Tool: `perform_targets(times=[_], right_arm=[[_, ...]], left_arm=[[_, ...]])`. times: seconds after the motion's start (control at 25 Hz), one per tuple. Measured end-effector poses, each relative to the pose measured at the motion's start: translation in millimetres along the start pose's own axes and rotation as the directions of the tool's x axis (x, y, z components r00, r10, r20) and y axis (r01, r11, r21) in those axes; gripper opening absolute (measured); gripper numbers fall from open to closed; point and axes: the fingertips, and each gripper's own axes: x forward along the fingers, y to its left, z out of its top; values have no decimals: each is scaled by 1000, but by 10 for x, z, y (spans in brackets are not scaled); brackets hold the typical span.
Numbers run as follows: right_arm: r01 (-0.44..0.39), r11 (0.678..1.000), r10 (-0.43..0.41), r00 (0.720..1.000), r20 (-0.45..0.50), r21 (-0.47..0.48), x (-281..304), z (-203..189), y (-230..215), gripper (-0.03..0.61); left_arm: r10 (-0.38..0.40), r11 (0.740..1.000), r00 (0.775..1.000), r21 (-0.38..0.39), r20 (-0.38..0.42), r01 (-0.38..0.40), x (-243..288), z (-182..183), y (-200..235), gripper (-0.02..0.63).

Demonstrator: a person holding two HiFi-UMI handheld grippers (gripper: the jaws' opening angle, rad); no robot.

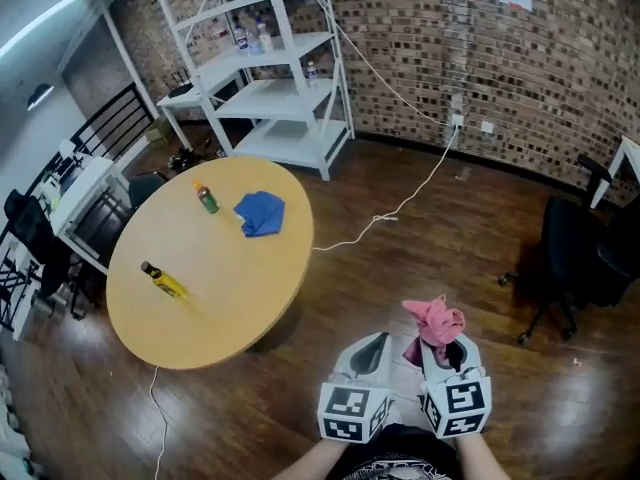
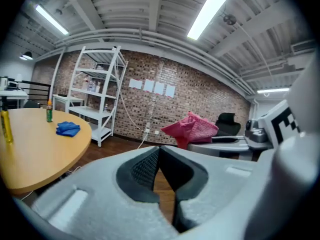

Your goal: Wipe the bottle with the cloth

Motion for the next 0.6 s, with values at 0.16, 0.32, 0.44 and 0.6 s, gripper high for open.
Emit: perform_targets(times=[0.16, 0.32, 0.44, 0.6], right_arm=[[-179, 981, 178, 984, -16, -77, 395, 93, 500, 101], [-330, 937, 329, 944, -30, -116, 683, 148, 981, 101], [-435, 890, 433, 900, -44, -137, 807, 159, 1378, 101], [-563, 809, 560, 826, -71, -167, 888, 148, 1860, 102]], left_arm=[[161, 985, 986, -63, 33, -159, -161, 35, 527, 3], [298, 952, 953, -96, 56, -292, -389, 48, 943, 3], [404, 910, 913, -129, 62, -394, -649, 7, 1243, 3], [544, 831, 837, -180, 66, -526, -1042, -44, 1562, 3]])
